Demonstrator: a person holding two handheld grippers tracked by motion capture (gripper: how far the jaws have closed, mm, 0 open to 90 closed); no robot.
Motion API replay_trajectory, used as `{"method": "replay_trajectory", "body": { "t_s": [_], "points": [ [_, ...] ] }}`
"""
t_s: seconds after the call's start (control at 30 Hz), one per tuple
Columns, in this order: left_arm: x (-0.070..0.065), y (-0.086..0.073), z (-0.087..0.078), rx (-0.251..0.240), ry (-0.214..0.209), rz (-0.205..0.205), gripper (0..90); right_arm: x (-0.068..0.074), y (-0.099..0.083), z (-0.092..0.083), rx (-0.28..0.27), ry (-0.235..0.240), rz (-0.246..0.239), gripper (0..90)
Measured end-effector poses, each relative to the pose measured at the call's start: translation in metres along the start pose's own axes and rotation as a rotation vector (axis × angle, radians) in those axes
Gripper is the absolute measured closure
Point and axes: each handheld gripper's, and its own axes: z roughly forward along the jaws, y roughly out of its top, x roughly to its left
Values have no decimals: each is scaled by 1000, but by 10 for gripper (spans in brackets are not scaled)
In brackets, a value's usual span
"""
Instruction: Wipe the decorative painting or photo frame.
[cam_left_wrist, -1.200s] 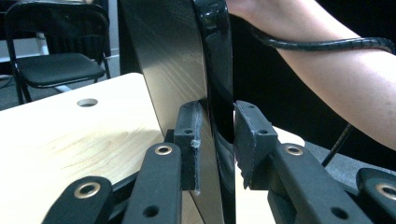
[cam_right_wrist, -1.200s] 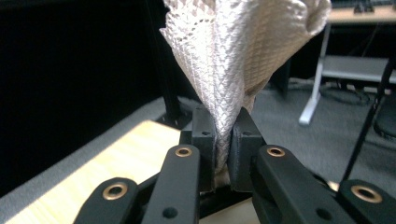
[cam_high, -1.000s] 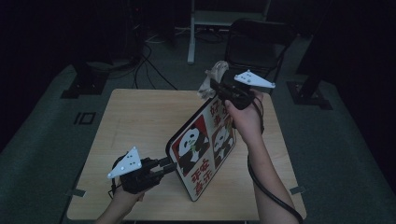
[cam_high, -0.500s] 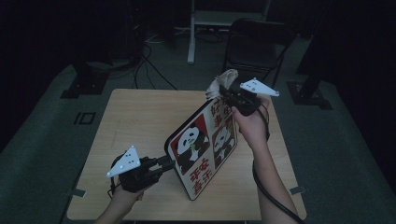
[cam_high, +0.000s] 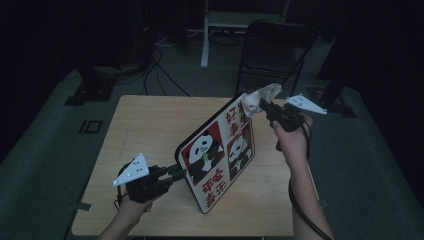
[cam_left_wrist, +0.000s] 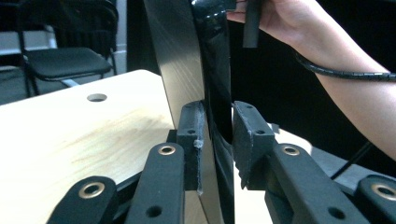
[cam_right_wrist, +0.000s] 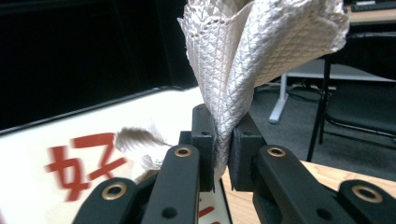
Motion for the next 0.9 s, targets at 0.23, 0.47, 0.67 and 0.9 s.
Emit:
{"method": "replay_trajectory", "body": {
  "t_s": [0.23,0.47,0.67,0.9],
  "points": [
    [26,0,-17,-5,-11,-55,788,8,8,-31,-50,22,-33,826],
    [46,4,-32,8,7,-31,785,16,21,-46,-115,52,-36,826],
    [64,4,-38,-14,22,-53,792,32,31,-34,-118,95,-62,826],
    [64,4,-38,-16,16,-51,794,38,16,-17,8,58,-138,828]
  ]
}}
